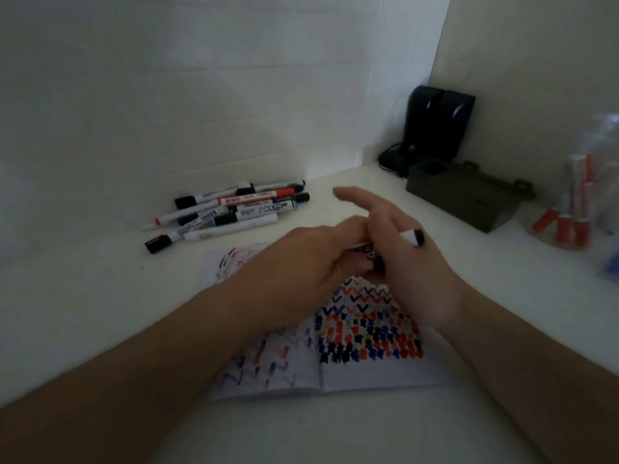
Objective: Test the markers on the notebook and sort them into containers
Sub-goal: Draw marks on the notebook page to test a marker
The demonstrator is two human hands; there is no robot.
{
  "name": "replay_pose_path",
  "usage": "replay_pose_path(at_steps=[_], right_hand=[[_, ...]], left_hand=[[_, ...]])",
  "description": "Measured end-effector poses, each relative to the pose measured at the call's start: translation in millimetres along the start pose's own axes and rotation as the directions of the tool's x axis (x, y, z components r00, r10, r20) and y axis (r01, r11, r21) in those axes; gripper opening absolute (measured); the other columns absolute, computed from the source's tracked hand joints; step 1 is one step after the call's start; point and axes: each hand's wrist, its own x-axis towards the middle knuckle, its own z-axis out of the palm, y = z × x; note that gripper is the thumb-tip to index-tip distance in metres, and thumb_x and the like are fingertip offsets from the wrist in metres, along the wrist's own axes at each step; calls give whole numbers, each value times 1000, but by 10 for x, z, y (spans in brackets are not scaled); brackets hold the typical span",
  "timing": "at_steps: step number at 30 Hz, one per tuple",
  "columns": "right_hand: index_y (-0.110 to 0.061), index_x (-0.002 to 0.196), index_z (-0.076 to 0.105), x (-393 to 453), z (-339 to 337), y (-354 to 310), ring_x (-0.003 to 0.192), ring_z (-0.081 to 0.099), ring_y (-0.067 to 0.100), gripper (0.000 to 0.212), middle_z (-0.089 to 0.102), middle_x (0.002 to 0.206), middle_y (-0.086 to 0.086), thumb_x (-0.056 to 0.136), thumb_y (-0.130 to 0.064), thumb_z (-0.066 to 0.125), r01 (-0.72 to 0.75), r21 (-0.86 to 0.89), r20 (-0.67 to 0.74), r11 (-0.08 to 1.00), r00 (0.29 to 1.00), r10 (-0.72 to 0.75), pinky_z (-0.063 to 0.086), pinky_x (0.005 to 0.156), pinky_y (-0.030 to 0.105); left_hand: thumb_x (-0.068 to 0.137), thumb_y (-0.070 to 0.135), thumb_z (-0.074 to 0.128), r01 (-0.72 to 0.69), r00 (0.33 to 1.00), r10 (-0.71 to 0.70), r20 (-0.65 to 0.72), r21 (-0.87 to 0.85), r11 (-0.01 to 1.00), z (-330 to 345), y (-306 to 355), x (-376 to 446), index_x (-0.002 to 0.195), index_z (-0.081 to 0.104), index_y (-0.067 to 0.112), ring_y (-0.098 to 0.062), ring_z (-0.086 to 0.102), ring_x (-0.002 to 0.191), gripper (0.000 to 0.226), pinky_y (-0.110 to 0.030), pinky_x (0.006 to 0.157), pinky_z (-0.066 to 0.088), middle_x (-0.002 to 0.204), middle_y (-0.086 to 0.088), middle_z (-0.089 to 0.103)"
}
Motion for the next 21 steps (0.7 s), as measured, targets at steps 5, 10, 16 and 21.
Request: replay_pose_path(at_steps=[5,10,16,21], right_hand=[[-23,113,75,11,-26,39,58,56,5,35,63,71,-4,107,-38,43,-132,157,-119,979,981,152,45,52,19],[-13,112,72,59,-43,170,54,47,11,36,58,62,-5,108,-26,39,-186,295,-83,937,972,220,36,46,23],[-15,113,73,75,-62,218,52,45,13,39,55,59,-3,109,-26,36,-183,336,-60,924,975,215,31,47,25],[-17,116,73,56,-84,216,53,45,14,41,54,65,1,108,-27,34,-151,348,-34,925,984,173,28,47,26]], left_hand=[[109,40,38,80,997,-80,8,-46,996,194,-36,-4,127,41,40,-2,60,65,19,-15,56,37,74,24,63],[107,46,34,90,996,-90,4,-30,995,254,3,52,140,40,50,2,66,76,34,-20,70,52,95,27,69],[105,48,32,152,988,-147,56,-93,984,235,52,83,131,44,54,1,67,87,29,-34,85,55,96,25,69],[105,49,33,164,984,-151,91,-162,973,217,55,121,128,48,55,6,65,92,27,-26,86,51,97,26,68]])
